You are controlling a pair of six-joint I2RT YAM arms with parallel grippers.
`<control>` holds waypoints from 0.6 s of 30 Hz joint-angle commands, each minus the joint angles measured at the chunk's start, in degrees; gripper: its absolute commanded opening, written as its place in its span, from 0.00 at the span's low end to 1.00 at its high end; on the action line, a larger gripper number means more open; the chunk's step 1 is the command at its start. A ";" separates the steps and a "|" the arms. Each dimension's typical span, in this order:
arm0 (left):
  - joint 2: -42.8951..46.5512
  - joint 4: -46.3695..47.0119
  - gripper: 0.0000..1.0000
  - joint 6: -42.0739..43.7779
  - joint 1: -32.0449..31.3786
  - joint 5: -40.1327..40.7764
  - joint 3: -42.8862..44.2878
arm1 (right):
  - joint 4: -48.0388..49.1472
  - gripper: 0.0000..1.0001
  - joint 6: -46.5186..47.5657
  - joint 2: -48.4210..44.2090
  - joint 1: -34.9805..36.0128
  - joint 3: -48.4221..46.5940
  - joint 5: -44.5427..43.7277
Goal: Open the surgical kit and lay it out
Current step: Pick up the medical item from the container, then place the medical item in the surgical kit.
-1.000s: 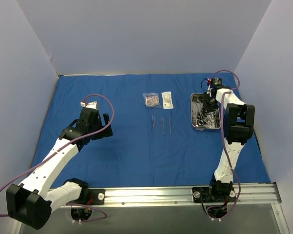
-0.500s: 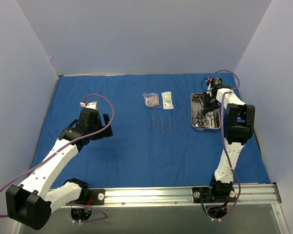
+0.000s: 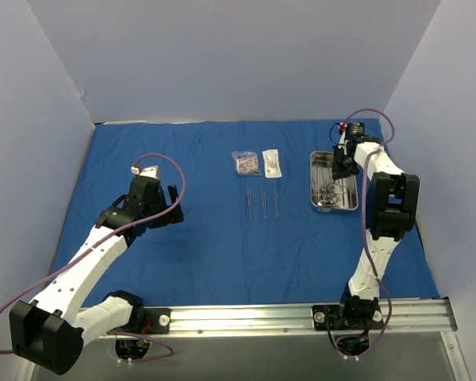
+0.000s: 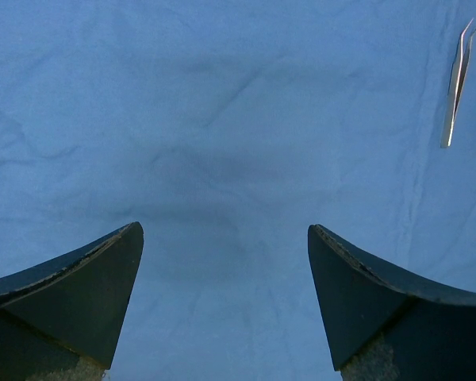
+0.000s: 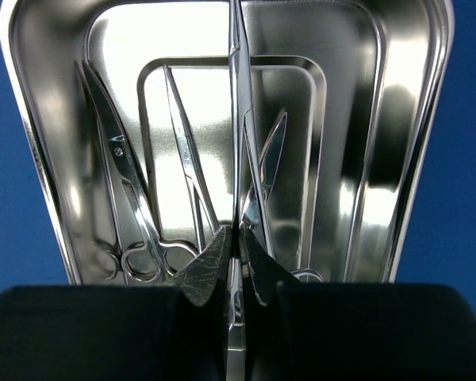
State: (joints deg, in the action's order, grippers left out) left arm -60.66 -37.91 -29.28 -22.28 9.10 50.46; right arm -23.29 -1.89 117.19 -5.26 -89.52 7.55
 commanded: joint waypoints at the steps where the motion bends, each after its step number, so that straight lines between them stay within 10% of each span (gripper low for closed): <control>1: -0.07 2.67 0.94 0.45 0.40 -0.75 0.43 | 0.08 0.00 -1.18 -2.66 0.25 0.74 0.54; 18: 0.11 0.03 0.94 -0.16 0.49 2.23 2.80 | -0.44 0.00 -19.10 -14.08 21.76 2.85 -11.32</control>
State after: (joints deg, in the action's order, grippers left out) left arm -60.71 -38.13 -29.32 -22.26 9.80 50.54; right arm -22.09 -14.31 106.94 11.05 -87.59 0.14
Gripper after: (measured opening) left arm 0.941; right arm 0.010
